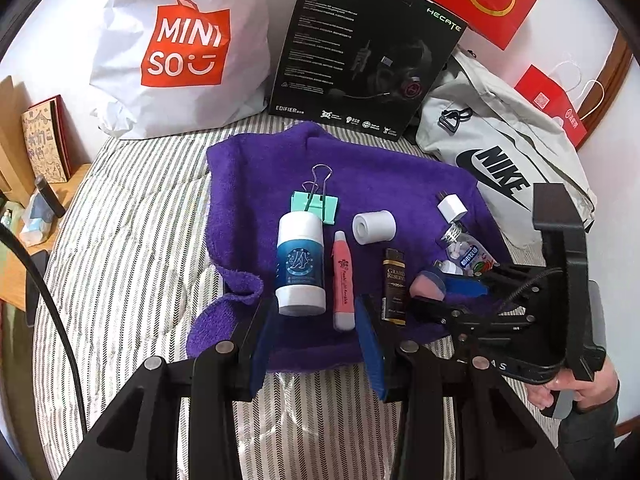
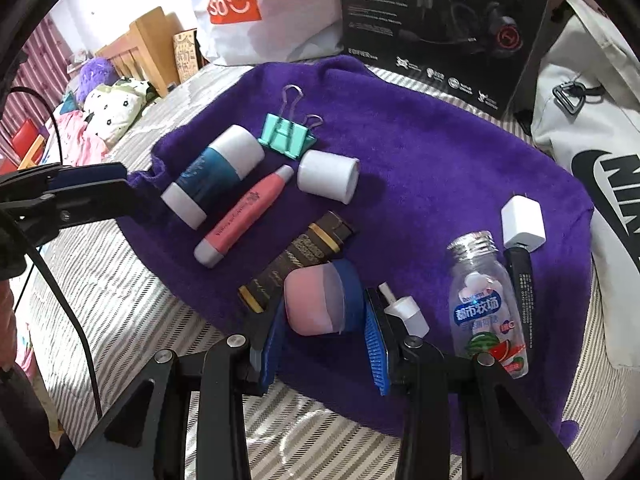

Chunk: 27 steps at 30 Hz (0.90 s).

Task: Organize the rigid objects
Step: 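Lower the bottle onto the towel with the left gripper while the right lowers the container beside it, then open both grippers and lift them away from the towel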

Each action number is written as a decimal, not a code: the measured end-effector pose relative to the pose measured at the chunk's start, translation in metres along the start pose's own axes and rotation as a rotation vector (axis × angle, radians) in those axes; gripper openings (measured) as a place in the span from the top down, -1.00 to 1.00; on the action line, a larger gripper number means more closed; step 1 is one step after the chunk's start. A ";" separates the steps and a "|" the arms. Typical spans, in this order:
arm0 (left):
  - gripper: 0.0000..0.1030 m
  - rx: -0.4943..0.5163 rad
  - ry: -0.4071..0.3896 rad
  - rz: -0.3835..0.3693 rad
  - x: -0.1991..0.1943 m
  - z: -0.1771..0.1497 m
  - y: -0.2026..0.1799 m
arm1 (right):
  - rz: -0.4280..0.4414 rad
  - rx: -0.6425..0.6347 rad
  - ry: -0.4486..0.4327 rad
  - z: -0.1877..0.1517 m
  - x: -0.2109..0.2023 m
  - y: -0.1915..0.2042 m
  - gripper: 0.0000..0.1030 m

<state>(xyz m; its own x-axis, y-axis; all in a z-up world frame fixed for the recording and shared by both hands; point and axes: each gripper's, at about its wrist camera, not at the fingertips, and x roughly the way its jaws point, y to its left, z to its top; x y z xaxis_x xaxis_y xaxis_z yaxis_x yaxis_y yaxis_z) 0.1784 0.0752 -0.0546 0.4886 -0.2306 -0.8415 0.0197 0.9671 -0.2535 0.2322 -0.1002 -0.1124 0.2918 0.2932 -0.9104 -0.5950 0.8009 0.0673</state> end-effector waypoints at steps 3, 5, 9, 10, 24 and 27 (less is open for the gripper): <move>0.27 0.003 0.002 0.000 0.001 0.000 -0.001 | -0.003 0.009 0.012 -0.001 0.004 -0.005 0.28; 0.27 0.005 0.003 0.000 0.001 0.000 -0.002 | -0.003 0.010 0.012 -0.001 0.005 -0.006 0.28; 0.27 0.001 0.003 0.005 0.000 0.001 -0.003 | -0.009 -0.003 0.008 -0.001 0.006 -0.005 0.27; 0.27 -0.001 0.003 0.006 -0.001 0.001 -0.003 | -0.007 -0.006 0.007 -0.001 0.006 -0.005 0.27; -0.03 0.022 -0.024 0.021 -0.030 -0.012 -0.011 | 0.025 0.025 0.042 -0.002 -0.002 -0.012 0.14; -0.17 0.030 -0.031 0.021 -0.039 -0.018 -0.016 | -0.002 0.023 0.027 -0.005 -0.013 -0.012 0.01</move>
<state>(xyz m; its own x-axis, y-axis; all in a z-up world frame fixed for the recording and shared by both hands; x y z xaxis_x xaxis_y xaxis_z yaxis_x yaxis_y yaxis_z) 0.1435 0.0669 -0.0267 0.5163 -0.2067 -0.8311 0.0349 0.9747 -0.2207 0.2318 -0.1167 -0.1035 0.2724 0.2782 -0.9211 -0.5773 0.8131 0.0748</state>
